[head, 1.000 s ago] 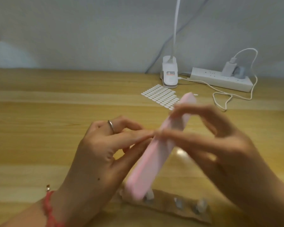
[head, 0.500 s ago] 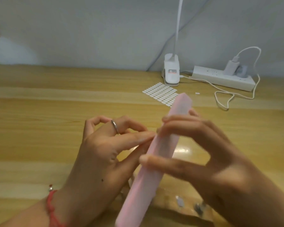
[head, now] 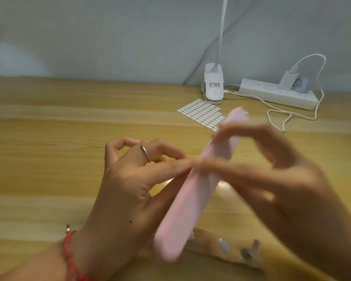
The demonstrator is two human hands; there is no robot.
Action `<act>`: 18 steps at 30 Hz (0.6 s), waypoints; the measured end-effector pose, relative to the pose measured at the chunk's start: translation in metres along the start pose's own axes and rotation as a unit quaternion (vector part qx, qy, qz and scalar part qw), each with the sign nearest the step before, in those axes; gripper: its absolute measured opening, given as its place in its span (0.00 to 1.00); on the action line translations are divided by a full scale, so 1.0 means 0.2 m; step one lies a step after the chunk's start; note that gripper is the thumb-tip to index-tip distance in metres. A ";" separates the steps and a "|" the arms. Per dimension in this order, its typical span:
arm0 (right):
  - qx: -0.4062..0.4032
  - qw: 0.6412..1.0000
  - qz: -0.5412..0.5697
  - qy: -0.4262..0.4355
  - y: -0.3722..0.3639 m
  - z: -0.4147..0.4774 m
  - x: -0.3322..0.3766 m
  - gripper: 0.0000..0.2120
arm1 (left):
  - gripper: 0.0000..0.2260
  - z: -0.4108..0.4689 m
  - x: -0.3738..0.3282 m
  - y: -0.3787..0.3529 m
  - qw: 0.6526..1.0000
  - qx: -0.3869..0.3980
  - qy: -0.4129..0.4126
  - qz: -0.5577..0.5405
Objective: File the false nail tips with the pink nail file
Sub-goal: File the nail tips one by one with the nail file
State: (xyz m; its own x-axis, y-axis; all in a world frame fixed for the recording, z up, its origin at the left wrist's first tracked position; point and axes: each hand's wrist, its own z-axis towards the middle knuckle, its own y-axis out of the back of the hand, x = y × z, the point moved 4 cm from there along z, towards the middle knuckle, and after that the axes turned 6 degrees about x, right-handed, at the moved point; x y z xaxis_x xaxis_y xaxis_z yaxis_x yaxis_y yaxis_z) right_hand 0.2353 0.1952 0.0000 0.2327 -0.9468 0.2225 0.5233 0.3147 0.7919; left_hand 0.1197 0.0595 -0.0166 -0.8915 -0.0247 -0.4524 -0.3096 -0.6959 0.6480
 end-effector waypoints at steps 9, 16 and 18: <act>0.010 1.000 0.003 -0.006 0.00 0.01 -0.01 0.17 | 0.14 0.00 0.00 0.00 1.000 -0.001 0.011 -0.001; -0.010 1.000 -0.019 -0.022 0.04 0.03 -0.05 0.15 | 0.15 0.00 0.00 -0.01 1.000 -0.002 0.012 -0.020; 0.015 0.999 -0.023 0.027 0.00 0.01 0.01 0.14 | 0.15 0.00 0.00 -0.01 0.999 -0.004 0.023 -0.042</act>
State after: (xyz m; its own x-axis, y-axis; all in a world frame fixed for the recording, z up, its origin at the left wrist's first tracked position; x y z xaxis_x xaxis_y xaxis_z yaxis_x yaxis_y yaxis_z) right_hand 0.2338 0.1936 0.0007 0.2536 -0.9548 0.1551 0.5106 0.2683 0.8169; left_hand 0.1194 0.0614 -0.0181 -0.8465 0.0006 -0.5324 -0.3791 -0.7029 0.6019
